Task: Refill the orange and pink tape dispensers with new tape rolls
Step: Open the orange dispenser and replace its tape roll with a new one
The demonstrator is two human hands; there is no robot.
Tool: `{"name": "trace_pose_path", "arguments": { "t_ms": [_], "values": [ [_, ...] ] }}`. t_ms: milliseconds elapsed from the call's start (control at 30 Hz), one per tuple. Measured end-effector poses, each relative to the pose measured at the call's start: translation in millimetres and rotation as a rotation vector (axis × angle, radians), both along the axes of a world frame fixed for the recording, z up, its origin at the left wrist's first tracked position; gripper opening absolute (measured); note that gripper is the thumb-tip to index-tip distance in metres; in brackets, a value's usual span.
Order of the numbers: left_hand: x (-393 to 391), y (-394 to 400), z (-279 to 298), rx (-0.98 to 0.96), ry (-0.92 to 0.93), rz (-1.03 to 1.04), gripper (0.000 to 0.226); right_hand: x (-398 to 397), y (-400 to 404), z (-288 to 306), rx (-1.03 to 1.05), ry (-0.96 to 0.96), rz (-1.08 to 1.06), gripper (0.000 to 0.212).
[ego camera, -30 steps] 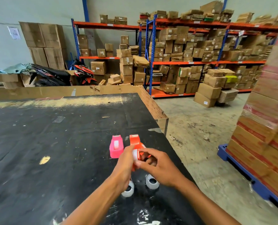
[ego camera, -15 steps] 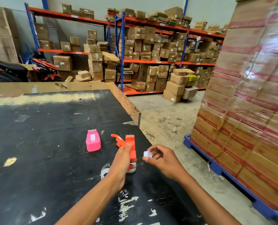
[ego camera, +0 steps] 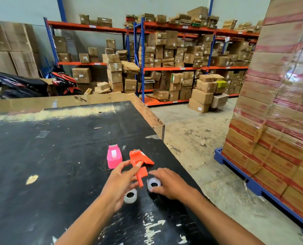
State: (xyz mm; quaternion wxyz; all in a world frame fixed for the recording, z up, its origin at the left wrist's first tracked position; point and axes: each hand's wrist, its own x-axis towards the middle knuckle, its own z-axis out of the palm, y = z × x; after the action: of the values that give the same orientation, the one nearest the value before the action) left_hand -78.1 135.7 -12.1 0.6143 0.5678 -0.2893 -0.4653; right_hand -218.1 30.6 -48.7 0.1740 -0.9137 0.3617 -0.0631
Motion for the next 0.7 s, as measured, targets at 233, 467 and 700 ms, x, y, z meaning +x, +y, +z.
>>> {"name": "trace_pose_path", "arguments": {
  "t_ms": [233,467,700],
  "values": [
    [11,-6,-2,-0.048,0.019,0.038,0.040,3,-6,25,0.735,-0.902,-0.055,0.044],
    [9,-25,-11,-0.075,-0.023,0.032,0.058,3,-15,30,0.815,-0.896,0.079,0.044],
    [19,-27,-22,-0.058,0.083,0.066,0.054,26,-25,33,0.706,-0.780,0.130,0.054]
  ]
}}
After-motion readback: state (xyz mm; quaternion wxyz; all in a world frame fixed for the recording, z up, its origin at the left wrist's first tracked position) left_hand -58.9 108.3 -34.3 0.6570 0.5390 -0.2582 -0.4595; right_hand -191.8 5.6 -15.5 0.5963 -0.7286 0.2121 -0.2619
